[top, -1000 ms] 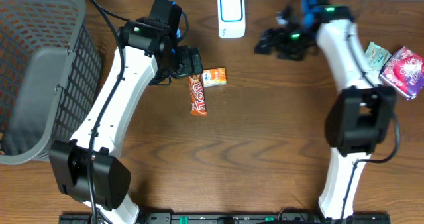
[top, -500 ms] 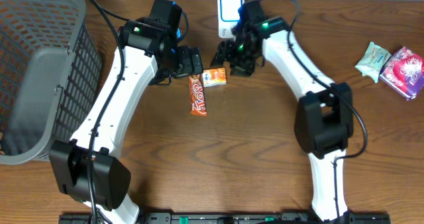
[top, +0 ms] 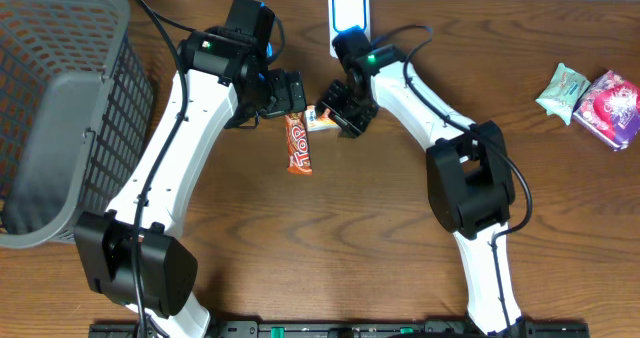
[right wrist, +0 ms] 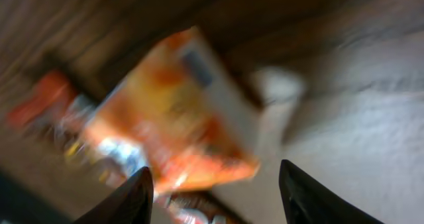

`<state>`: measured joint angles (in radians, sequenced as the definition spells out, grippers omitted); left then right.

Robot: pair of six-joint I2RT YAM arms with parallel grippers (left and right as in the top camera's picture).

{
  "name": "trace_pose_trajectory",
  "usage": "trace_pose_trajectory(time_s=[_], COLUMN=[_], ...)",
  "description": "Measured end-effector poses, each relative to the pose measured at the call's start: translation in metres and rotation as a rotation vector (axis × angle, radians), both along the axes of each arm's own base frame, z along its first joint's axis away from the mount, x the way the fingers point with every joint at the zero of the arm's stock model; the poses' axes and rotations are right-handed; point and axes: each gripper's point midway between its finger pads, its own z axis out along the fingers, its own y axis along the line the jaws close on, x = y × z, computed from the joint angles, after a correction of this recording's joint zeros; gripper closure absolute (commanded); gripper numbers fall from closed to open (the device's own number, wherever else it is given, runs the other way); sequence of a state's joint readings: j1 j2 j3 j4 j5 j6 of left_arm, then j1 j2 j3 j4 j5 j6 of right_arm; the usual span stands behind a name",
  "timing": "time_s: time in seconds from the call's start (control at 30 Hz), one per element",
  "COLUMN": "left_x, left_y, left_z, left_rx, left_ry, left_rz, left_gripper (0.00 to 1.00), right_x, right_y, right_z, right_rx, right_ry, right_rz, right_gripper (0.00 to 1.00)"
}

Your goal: Scan the item barcode

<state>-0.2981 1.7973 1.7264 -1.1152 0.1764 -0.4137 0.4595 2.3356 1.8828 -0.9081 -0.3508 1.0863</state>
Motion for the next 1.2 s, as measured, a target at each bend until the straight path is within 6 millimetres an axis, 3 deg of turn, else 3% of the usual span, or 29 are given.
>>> trace_pose_trajectory(time_s=[0.13,0.3,0.37,0.57,0.73,0.9,1.0,1.1,1.2], left_x=[0.000,0.000,0.000,0.000,0.000,0.000,0.000,0.000,0.000], left_y=[0.000,0.000,0.000,0.000,0.000,0.000,0.000,0.000,0.000], left_z=[0.000,0.000,0.000,0.000,0.000,0.000,0.000,0.000,0.000], left_rx=[0.000,0.000,0.000,0.000,0.000,0.000,0.000,0.000,0.000], left_ry=[0.000,0.000,0.000,0.000,0.000,0.000,0.000,0.000,0.000], left_rz=[0.000,0.000,0.000,0.000,0.000,0.000,0.000,0.000,0.000], left_gripper=[0.02,0.02,0.02,0.02,0.02,0.02,0.02,0.02,0.02], right_x=[0.011,0.015,0.015,0.014,0.008,0.001,-0.004,-0.014,-0.022], right_y=[0.004,0.007,0.007,-0.002,-0.035,-0.078,-0.093,-0.100,-0.105], right_z=[-0.009,-0.013,-0.013,-0.010,-0.008,-0.006,-0.006,-0.008,-0.013], right_rx=[0.030,0.057,0.061,0.070,0.050,0.012,0.002,-0.003,-0.016], right_ry=[-0.051,-0.080,-0.088,-0.116,-0.127,-0.163,-0.198,-0.224,-0.235], right_rz=[-0.049,-0.060,-0.044,0.057,0.205,0.406,0.563,0.727,0.841], right_gripper=[0.48,0.77,0.99,0.99,0.99,0.95,0.92,0.57,0.42])
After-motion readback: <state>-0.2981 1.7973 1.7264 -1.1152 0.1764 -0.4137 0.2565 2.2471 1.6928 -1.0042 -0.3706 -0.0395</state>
